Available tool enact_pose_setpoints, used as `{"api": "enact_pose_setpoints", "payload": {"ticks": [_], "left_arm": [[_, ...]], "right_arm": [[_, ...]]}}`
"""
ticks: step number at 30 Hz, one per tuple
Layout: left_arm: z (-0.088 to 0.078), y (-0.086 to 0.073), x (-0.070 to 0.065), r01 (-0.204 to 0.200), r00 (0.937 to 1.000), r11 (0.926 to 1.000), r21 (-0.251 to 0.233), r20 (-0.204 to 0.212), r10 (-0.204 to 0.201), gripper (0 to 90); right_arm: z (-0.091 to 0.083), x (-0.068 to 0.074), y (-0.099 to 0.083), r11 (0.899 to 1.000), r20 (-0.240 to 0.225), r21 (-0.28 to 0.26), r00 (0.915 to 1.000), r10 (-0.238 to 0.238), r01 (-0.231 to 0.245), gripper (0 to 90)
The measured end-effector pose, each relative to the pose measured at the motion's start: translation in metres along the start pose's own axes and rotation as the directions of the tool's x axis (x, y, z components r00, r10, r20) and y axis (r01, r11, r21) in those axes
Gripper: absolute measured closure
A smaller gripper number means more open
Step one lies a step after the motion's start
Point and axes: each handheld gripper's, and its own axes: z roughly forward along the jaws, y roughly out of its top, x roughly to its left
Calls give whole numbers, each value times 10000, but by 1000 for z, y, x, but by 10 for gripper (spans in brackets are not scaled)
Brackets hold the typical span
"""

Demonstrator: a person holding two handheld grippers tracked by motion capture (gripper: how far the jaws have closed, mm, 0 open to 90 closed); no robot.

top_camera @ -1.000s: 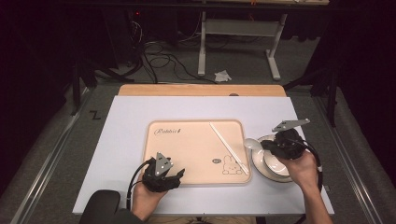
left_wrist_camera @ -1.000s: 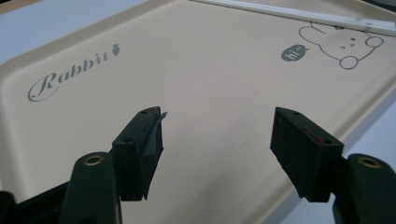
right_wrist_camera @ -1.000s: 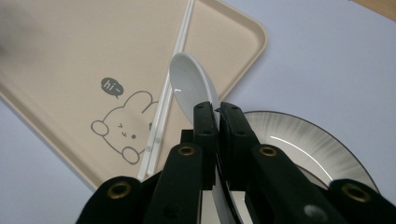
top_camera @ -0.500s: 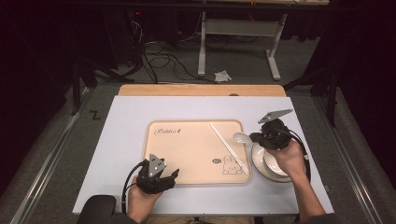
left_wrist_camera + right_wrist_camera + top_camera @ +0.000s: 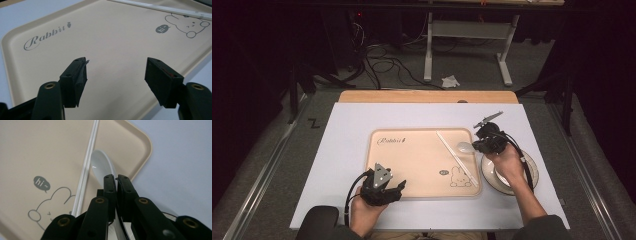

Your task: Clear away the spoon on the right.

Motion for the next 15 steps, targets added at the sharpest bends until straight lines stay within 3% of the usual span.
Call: {"api": "enact_pose_setpoints", "payload": {"ticks": [10, 15], "left_arm": [[-1, -1, 0, 19, 10000, 10000, 2, -74, -19, 344], [-3, -2, 0, 66, 9999, 10000, -11, -120, -66, 344]], "right_arm": [[27, 4, 14, 9984, 891, 247, 9948, 491, -515, 877], [37, 2, 17, 9964, 926, 376, 9931, 717, -754, 900]]}}
